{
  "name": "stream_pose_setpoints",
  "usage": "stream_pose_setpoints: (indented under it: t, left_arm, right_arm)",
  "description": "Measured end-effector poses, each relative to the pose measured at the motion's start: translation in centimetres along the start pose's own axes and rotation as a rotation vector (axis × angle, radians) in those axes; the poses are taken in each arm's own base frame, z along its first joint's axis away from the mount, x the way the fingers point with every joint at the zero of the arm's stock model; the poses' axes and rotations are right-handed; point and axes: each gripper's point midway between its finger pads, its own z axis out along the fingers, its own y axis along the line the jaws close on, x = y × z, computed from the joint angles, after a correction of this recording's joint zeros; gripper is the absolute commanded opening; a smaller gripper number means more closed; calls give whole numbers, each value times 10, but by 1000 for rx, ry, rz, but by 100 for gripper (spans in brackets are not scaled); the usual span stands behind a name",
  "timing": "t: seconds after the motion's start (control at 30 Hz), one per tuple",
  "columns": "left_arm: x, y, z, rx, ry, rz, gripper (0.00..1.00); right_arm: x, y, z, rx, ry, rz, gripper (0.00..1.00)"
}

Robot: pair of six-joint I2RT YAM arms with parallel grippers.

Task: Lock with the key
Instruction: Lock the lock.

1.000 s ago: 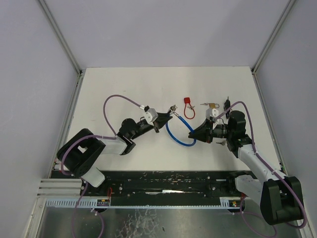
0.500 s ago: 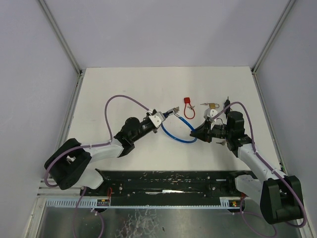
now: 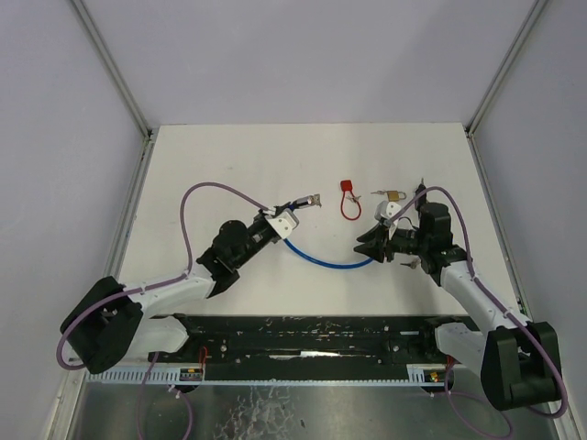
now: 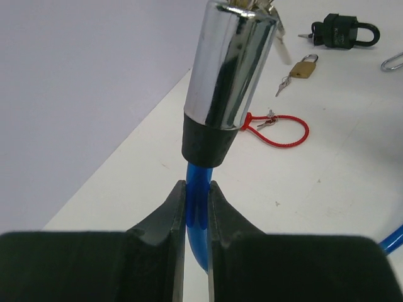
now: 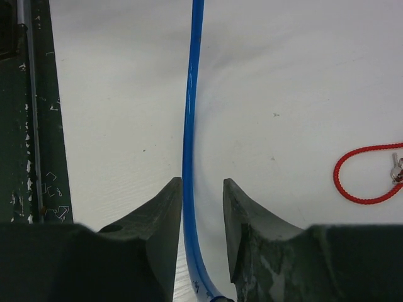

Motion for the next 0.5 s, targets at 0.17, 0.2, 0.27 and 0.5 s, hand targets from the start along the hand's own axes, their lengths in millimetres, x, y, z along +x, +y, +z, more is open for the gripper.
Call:
stream_pose_setpoints:
  t: [0.17, 0.2, 0.27, 0.5]
  left_arm:
    - [9, 0, -4, 5, 33, 40, 1]
    - [11, 1, -4, 6, 40, 45, 1]
    - [12, 2, -5, 5, 45, 55, 1]
    - [15, 10, -12, 19, 70, 64, 1]
  right_arm:
    - [-3, 3, -3, -7, 4, -33, 57]
    - [-5, 4, -4, -9, 4, -42, 63]
    - [-9, 5, -6, -12, 4, -75, 73]
    - [-39, 7, -17, -14, -5, -234, 87]
